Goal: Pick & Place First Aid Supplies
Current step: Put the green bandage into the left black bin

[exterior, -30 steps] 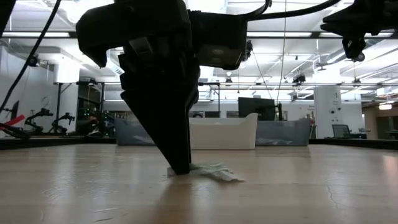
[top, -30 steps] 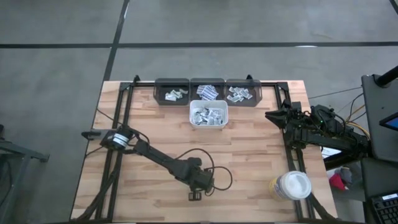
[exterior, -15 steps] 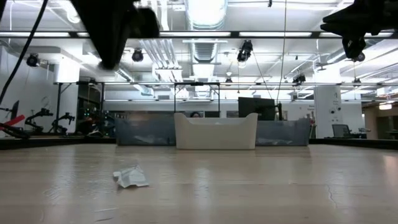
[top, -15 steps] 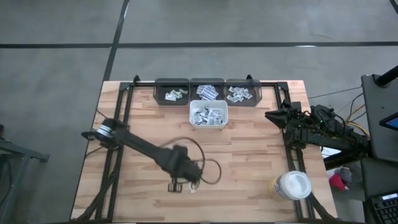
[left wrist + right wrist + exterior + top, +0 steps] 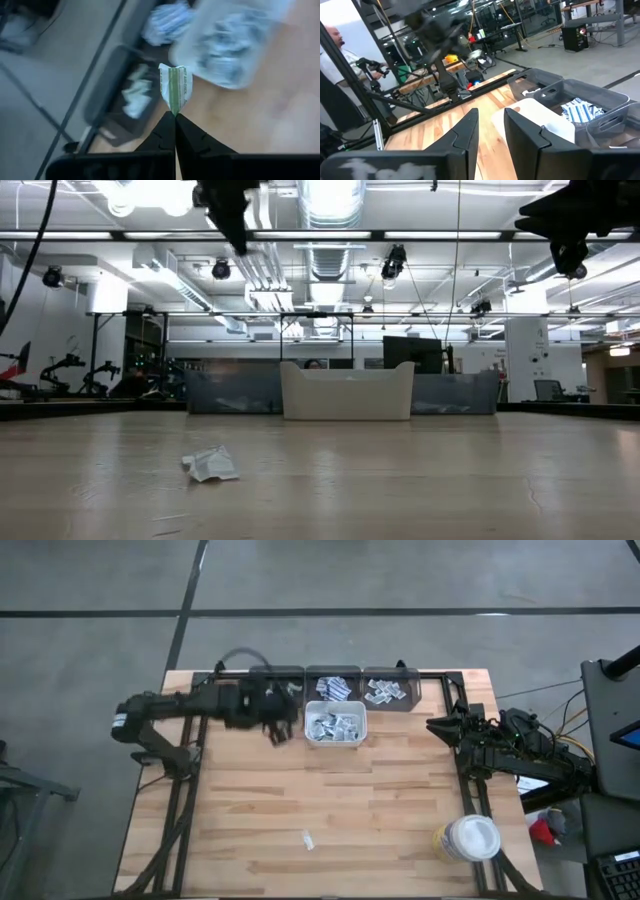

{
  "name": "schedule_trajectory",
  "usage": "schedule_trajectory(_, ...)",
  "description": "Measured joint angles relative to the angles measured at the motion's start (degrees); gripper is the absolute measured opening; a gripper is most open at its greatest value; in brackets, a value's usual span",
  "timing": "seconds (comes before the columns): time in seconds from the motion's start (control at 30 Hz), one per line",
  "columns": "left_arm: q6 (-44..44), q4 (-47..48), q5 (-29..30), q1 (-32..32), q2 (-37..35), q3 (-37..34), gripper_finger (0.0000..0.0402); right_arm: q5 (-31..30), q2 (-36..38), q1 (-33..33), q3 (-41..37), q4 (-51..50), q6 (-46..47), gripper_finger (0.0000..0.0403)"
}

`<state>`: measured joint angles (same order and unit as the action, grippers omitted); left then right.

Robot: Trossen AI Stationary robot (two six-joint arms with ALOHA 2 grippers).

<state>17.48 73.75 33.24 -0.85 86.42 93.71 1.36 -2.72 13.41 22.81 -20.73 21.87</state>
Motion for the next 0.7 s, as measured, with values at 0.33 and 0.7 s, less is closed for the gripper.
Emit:
schedule_trajectory(0.33, -25.53, -20.16, -15.05, -26.80, 0.80, -8.37, 0.0000, 0.00, 0.00, 0.00, 0.00, 0.00, 0.00, 0.0072)
schedule_trajectory(0.7, -38.38, -29.20, -26.14, -38.46, 4.41, -19.78, 0.0000, 0.00, 0.00, 0.00, 0.00, 0.02, 0.02, 0.0078)
